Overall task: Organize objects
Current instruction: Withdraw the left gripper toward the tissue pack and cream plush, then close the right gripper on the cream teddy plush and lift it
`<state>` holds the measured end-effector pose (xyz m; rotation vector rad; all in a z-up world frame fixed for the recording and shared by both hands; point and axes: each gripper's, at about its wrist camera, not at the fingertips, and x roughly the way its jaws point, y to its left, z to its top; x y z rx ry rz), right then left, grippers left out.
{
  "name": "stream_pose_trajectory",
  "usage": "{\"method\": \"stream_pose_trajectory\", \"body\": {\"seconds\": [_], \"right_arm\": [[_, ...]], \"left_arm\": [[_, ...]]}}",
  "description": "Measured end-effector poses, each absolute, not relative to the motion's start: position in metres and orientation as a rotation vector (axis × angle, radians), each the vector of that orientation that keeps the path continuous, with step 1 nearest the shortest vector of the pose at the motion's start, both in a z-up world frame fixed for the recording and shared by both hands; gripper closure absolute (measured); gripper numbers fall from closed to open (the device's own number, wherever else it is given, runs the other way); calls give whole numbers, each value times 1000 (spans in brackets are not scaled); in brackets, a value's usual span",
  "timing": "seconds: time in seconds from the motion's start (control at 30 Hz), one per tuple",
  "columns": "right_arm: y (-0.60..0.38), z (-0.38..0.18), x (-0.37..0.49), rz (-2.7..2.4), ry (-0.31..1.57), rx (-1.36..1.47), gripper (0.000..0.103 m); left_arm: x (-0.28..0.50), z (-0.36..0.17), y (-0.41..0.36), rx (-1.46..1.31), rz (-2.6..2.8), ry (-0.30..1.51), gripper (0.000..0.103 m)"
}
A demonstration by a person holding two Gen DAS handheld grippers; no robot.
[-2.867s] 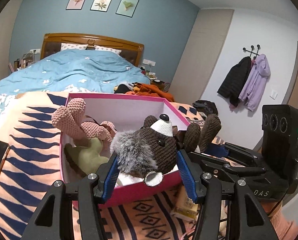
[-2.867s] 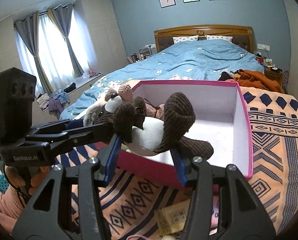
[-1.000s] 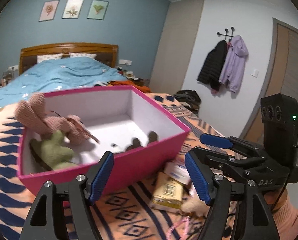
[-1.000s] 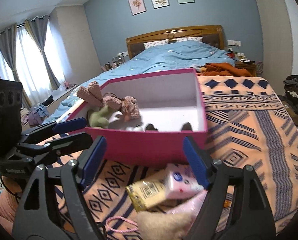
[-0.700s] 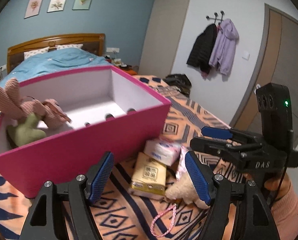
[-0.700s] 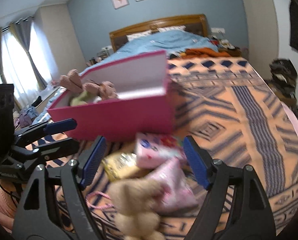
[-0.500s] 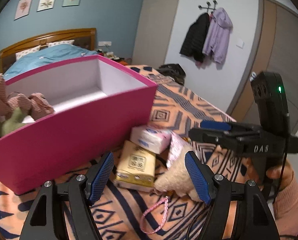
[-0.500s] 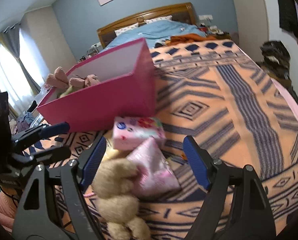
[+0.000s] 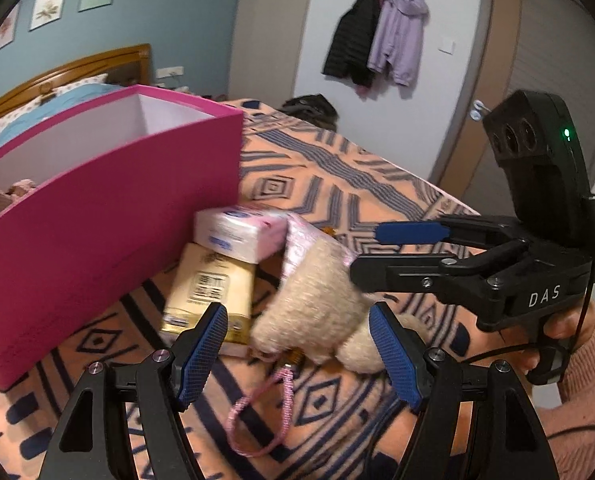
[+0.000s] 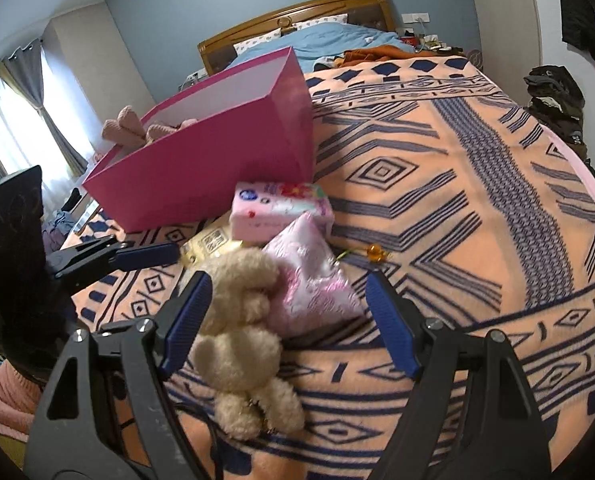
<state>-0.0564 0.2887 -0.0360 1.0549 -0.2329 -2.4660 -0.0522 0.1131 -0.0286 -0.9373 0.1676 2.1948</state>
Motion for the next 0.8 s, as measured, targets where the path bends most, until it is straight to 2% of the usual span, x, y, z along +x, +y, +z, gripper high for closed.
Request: {"method": "stream_pose_trajectory", "body": {"seconds": [0.23, 0.33, 0.47, 0.6, 0.8], "right_arm": [[275, -33, -45, -2438, -172, 1029, 24], [270, -32, -43, -2411, -163, 1027, 30], [260, -34, -43, -2383, -121, 1038, 32], [254, -34, -43, -2362, -112, 1029, 41], [253, -37, -46, -2354, -118, 1048, 42]], "left_arm": [[-47, -33, 117, -962, 2134, 184, 29], [-47, -32, 116, -963, 2127, 172, 33], [-48, -31, 113, -964, 2116, 158, 40], [-48, -31, 112, -968, 2108, 144, 45], [-49, -33, 117, -963, 2108, 155, 45]]}}
